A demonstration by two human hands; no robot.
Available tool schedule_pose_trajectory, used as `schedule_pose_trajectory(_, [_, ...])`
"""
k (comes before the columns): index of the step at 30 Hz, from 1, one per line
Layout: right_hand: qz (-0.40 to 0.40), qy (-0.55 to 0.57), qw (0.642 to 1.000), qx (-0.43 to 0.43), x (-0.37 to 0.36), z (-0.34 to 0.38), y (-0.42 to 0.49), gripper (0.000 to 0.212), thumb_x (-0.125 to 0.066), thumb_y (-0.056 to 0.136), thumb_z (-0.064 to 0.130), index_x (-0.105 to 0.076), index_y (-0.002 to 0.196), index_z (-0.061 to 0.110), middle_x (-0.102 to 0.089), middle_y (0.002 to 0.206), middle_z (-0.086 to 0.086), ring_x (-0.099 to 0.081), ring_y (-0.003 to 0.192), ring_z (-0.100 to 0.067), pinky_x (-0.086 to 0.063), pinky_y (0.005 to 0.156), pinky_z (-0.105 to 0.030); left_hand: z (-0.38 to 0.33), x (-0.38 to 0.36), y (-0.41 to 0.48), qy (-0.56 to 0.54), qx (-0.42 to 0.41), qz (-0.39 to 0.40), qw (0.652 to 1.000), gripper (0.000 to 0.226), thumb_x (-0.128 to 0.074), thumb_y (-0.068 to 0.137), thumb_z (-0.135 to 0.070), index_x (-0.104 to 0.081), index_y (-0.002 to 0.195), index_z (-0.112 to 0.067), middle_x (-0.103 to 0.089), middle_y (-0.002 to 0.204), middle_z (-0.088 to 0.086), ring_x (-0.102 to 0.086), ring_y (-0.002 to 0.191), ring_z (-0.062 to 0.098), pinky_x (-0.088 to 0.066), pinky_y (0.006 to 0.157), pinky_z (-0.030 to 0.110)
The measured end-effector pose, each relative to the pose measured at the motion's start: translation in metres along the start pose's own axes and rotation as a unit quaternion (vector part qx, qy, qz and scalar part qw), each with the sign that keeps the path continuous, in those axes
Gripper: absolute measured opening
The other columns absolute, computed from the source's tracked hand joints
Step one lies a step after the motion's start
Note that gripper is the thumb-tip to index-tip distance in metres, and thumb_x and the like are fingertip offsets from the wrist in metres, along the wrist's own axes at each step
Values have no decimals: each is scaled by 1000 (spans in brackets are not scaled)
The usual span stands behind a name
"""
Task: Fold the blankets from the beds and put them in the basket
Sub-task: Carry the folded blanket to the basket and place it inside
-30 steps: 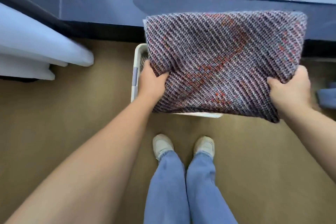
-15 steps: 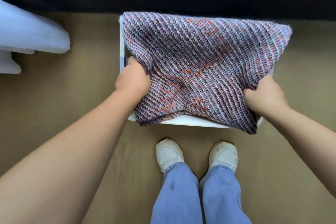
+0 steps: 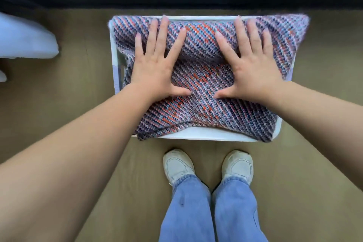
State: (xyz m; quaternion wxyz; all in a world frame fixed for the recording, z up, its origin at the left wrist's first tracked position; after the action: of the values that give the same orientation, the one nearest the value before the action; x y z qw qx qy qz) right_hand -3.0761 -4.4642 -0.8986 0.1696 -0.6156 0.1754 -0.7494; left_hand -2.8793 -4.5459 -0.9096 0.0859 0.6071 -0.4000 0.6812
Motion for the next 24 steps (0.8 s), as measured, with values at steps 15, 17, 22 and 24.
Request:
schedule_pose_trajectory(15, [87,-8,996,21,-54,-19,26,141,-57,41,86,31,138,33,15,154,-20,14,142,-36,16,105,-46,19,-54,18,12,16,115,993,147,-50,37,-91,35,136,-23,26,150,22,21,140,35,4,107,61])
schedule_pose_trajectory(17, [19,-8,999,41,-44,-7,1,137,-67,45,78,7,147,25,1,155,-23,2,143,-38,8,108,-49,2,-45,-1,-6,20,58,998,143,-65,47,-79,28,139,-21,20,151,23,17,140,37,3,108,61])
schedule_pose_trajectory(22, [68,-18,996,-49,-64,-10,-43,144,-70,40,76,13,145,25,7,155,-23,6,143,-37,7,110,-52,-19,-71,-48,-27,90,125,988,139,-50,43,-91,34,136,-30,28,149,19,23,138,37,7,106,63])
schedule_pose_trajectory(24, [105,-42,990,-82,-84,-15,-30,147,-63,41,83,25,142,22,17,153,-21,16,142,-34,8,112,-51,-11,-90,-41,-11,107,138,985,141,-46,39,-94,34,136,-30,27,150,21,21,138,39,7,105,65])
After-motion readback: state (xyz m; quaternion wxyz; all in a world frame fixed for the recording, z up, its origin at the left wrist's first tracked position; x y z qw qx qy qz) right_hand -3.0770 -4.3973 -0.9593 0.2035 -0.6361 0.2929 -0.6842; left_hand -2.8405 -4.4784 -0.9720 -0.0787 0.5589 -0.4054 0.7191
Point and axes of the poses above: each hand's wrist, its own y-axis towards the middle knuckle, its own x-axis out of the back of the hand, z = x × y, the point moved 1 cm from there along y, towards the middle knuckle
